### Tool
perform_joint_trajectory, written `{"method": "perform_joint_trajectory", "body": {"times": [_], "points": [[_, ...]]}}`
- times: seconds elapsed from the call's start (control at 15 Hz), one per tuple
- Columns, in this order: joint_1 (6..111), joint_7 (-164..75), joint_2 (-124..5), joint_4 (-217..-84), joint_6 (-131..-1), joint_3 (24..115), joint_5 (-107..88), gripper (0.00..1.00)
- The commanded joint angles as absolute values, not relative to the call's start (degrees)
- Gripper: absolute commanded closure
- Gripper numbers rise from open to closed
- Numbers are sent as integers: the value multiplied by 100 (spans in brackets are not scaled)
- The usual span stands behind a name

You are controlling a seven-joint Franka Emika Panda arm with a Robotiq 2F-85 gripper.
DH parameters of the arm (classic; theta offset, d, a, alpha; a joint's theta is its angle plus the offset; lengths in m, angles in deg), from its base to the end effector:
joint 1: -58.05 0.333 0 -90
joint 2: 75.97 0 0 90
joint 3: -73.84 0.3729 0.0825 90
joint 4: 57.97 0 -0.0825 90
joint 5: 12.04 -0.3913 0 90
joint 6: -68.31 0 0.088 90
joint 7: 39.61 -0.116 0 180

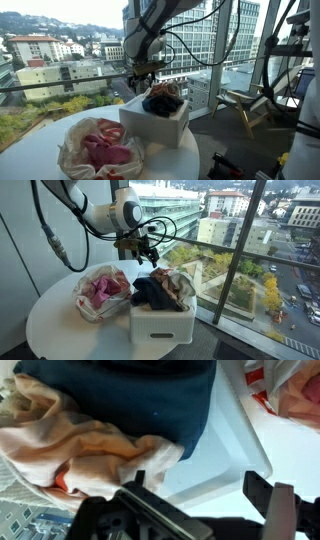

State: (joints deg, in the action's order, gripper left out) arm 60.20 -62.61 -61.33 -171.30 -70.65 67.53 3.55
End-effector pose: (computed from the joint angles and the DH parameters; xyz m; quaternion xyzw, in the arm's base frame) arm 0.6403 -0.0450 0.4014 0.9796 -0.1376 0.1116 0.0951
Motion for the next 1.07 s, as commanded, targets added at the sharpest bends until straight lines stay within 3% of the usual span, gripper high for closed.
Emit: {"method": "perform_joint_trajectory", "body": {"times": [0.0, 0.67, 1.0], "points": [[6280, -7517, -6281, -17319, -7292, 6389, 1355, 0], [6184, -9767, -6012, -17220, -7091, 6106, 3297, 0], [6044, -9910, -5721, -17136, -7101, 6191, 3248, 0]]}}
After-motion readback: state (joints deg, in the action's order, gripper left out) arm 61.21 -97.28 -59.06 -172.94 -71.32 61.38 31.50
